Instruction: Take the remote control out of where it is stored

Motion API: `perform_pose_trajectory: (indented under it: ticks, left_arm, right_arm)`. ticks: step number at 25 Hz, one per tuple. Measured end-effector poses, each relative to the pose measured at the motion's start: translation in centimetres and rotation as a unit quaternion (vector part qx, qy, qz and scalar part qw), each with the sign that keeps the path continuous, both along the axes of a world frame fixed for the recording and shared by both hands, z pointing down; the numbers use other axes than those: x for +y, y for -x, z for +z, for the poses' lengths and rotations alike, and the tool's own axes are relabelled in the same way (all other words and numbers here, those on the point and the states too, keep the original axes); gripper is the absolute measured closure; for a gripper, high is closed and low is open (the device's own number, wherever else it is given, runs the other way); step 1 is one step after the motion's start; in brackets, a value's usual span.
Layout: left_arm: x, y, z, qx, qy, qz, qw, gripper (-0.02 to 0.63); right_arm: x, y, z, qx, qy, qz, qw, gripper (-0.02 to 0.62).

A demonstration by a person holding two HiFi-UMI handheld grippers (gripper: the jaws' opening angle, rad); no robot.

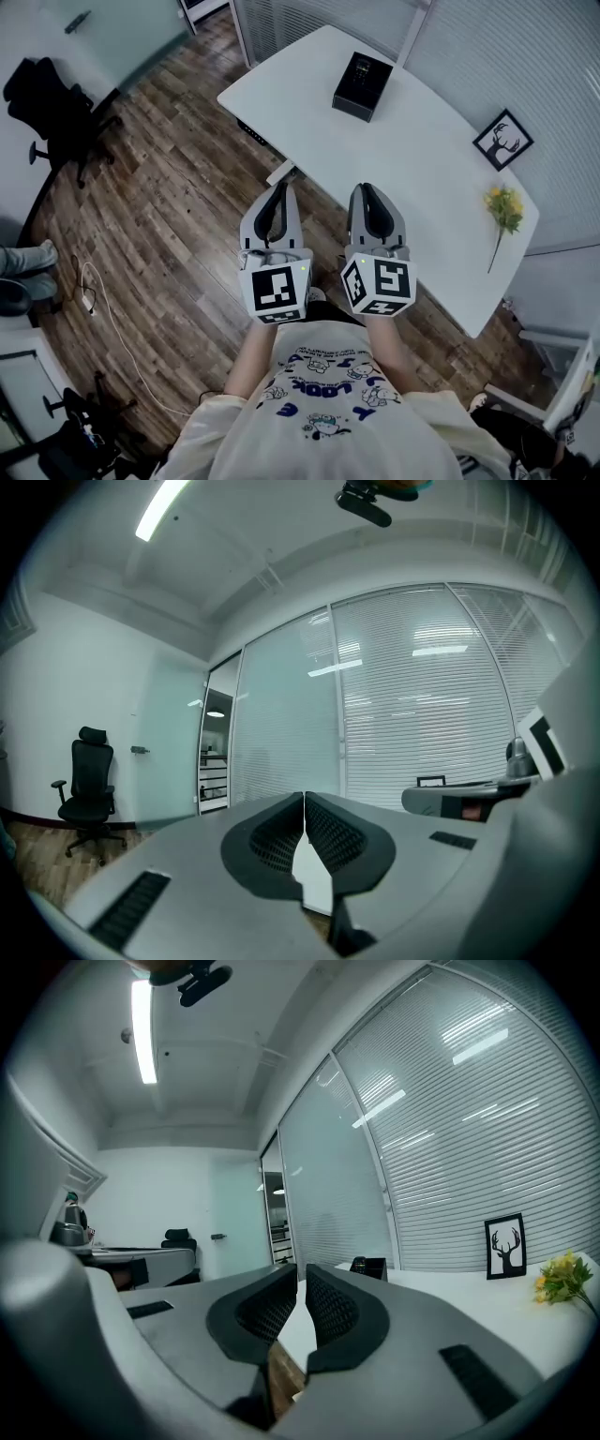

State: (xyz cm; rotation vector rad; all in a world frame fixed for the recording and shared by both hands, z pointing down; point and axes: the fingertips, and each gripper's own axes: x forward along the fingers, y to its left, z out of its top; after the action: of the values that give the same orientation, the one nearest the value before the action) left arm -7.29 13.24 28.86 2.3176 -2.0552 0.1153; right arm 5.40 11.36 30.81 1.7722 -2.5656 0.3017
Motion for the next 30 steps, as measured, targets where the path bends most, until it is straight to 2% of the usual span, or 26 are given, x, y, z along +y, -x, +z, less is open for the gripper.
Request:
perform_pose_trajectory:
  ticks: [7, 12, 26, 30]
  left_arm:
    - [-4.5, 0.8, 1.2, 0.005, 0.011, 0.011, 0.9999, 0.588]
    - [-9.5, 0.7, 2.1, 0.006, 0.015, 0.031, 0.9994, 0.588]
    - [-25.8, 0.6, 1.5, 0.013, 0.022, 0.134, 0.9907, 0.588]
    - [-29.6, 0.0, 1.9, 0.026, 0.03, 0.175, 0.9837, 0.587]
  right_arm:
    - [-4.2, 0.9, 1.1, 0.002, 0.01, 0.006, 1.0, 0.546]
    - [-8.5, 1.0, 2.1, 0.002, 0.015, 0.025, 1.0, 0.546]
    - [-22.9, 1.6, 1.6, 0.005, 0.027, 0.115, 0.993, 0.546]
    - [-26.2, 1.4, 2.0, 0.007, 0.033, 0.141, 0.989, 0.546]
